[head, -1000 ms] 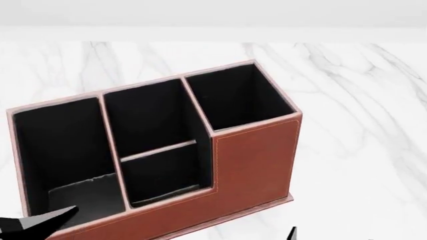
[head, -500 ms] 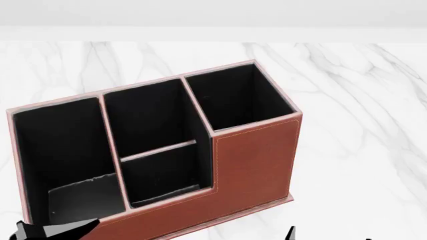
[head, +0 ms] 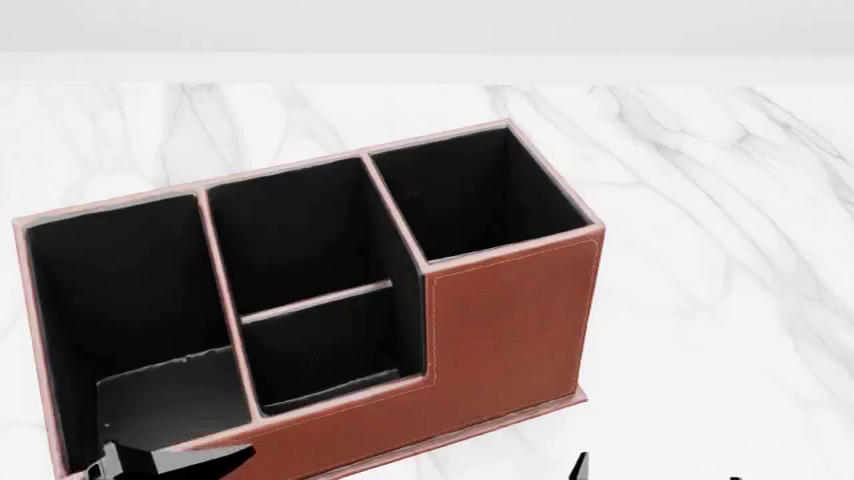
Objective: Pick up the book and place it in the back compartment of the caddy.
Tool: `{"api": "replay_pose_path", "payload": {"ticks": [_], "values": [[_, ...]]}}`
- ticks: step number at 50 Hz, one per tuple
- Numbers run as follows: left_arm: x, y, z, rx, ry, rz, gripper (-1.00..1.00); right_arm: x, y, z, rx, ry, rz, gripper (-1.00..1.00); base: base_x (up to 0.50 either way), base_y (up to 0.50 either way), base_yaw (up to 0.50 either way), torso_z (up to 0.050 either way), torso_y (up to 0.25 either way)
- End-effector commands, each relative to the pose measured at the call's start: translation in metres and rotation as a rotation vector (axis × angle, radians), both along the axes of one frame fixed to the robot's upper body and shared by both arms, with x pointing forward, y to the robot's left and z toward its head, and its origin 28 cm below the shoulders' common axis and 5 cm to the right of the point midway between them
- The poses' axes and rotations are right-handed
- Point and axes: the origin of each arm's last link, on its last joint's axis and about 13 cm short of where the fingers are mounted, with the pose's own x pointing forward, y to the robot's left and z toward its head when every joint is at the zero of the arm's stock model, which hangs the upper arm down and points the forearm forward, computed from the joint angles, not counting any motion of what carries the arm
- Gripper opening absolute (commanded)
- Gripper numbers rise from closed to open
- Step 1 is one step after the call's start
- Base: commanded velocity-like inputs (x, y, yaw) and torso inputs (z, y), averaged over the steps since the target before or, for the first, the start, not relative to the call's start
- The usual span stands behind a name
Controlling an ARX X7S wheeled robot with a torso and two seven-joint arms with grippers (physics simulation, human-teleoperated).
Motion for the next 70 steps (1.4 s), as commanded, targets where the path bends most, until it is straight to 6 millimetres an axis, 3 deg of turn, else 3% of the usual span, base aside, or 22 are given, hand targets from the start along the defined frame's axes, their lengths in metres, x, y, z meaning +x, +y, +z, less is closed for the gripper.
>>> {"api": "replay_pose_path", "payload": {"ticks": [1,70], "values": [[0.010,-0.009,-0.007,0.012,0.020,-0.028,1.00,0.000,0.000,0.000,-0.002,0.000,0.002,1.00,0.00,0.00,0.00,0.000,0.000],[0.058,-0.045,-0.035,0.040,0.140,-0.136,1.00,0.001,0.000,-0.001,0.000,0.006,0.003,1.00,0.00,0.00,0.00,0.000,0.000]]}}
